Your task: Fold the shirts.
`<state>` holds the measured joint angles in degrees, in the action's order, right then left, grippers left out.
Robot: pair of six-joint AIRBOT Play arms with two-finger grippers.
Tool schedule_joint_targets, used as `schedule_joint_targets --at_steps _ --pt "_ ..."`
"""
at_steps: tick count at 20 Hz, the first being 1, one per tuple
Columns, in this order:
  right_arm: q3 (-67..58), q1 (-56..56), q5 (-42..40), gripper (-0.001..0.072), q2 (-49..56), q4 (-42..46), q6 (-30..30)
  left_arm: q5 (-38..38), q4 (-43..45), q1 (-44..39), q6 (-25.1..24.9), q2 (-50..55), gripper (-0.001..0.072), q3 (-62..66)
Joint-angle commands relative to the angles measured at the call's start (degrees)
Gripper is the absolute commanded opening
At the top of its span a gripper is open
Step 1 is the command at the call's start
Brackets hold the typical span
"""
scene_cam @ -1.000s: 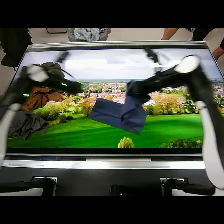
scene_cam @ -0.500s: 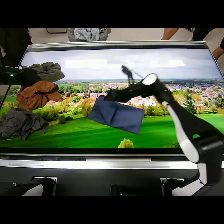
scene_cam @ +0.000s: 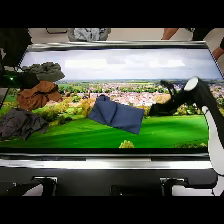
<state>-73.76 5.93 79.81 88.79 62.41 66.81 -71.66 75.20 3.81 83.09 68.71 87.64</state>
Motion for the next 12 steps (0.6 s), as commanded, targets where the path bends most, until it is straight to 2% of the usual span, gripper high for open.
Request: schedule_joint_targets --at_steps 1,2,4,9,10,11,12 --pt "15.0 1.6 -11.9 0.0694 -1.4 -19.5 -7.3 -0.2 0.0 0.0 0.0 -0.1 0.0024 -0.2" --pt "17.7 1.6 -14.9 0.0693 -1.4 -23.6 -8.6 -0.5 -0.2 0.0 0.1 0.0 0.0024 -0.2" --pt "21.5 1.6 -18.3 0.0692 -1.4 -25.3 -8.5 -0.6 -0.7 0.0 0.1 0.0 0.0024 -0.2" --pt "22.7 -0.6 -19.8 0.066 -1.4 -27.9 -8.6 -0.4 -0.7 0.0 0.1 0.0 0.0024 -0.2" --pt "22.7 -2.1 -22.2 0.0568 -1.4 -28.5 -8.6 -0.3 -0.7 0.0 0.1 0.0 0.0024 -0.2" --pt "22.7 -3.7 -25.1 0.0342 -1.4 -29.0 -8.6 -0.3 -0.7 0.0 0.1 0.0 0.0024 -0.2" --pt "22.2 -4.0 -26.5 0.0046 -1.4 -29.7 -8.6 -0.4 -0.7 0.0 0.1 0.0 0.0024 -0.2"
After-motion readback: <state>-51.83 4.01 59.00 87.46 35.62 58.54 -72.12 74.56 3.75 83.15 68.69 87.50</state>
